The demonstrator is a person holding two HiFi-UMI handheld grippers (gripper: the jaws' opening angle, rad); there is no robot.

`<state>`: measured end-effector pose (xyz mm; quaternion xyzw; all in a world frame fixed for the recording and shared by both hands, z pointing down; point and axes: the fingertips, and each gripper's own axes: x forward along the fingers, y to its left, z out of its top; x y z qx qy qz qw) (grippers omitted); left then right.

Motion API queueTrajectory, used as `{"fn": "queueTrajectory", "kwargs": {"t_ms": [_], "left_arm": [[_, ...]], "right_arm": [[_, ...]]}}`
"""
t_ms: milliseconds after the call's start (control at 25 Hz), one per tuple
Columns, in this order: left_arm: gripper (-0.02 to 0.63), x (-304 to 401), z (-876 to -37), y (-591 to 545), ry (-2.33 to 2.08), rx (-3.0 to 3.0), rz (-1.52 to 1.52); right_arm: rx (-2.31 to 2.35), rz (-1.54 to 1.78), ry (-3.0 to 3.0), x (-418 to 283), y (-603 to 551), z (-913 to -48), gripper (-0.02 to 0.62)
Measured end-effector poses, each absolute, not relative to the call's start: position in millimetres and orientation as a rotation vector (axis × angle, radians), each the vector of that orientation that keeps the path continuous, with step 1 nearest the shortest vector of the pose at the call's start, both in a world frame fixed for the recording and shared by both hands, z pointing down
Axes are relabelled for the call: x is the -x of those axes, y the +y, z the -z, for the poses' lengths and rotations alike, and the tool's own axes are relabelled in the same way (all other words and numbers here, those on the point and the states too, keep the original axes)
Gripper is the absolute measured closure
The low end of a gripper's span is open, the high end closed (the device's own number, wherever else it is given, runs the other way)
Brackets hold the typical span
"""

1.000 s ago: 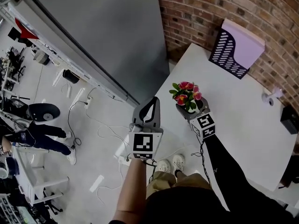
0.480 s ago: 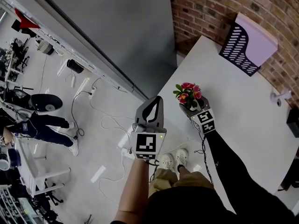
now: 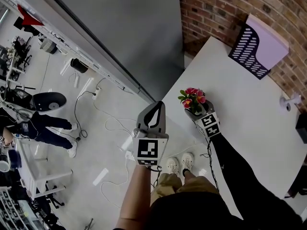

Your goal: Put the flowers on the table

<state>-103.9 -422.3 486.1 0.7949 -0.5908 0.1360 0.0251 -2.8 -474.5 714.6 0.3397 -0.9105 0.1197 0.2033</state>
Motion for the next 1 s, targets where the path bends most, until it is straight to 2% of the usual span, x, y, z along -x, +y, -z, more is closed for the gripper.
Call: {"fn": "queueTrajectory", "kwargs": {"t_ms": [240, 440, 1000], "left_arm": [[0.598, 116.1, -489.9, -417.9, -1.842, -2.431, -0.419], [0.598, 123.4, -482.7, -416.0, -1.868, -2.422, -0.401], [0.598, 108.1, -469.3, -408.3, -1.824, -2.451, -0.344]], "right_arm": [[-0.969, -0.381, -2.529, 4.2, -476.0, -717.7, 0.25], [-1.014, -0.388, -2.488, 0.1, -472.1, -718.9, 0.204], [-1.136, -0.417, -2.48, -39.2, -433.9, -683.6, 0.202]]}}
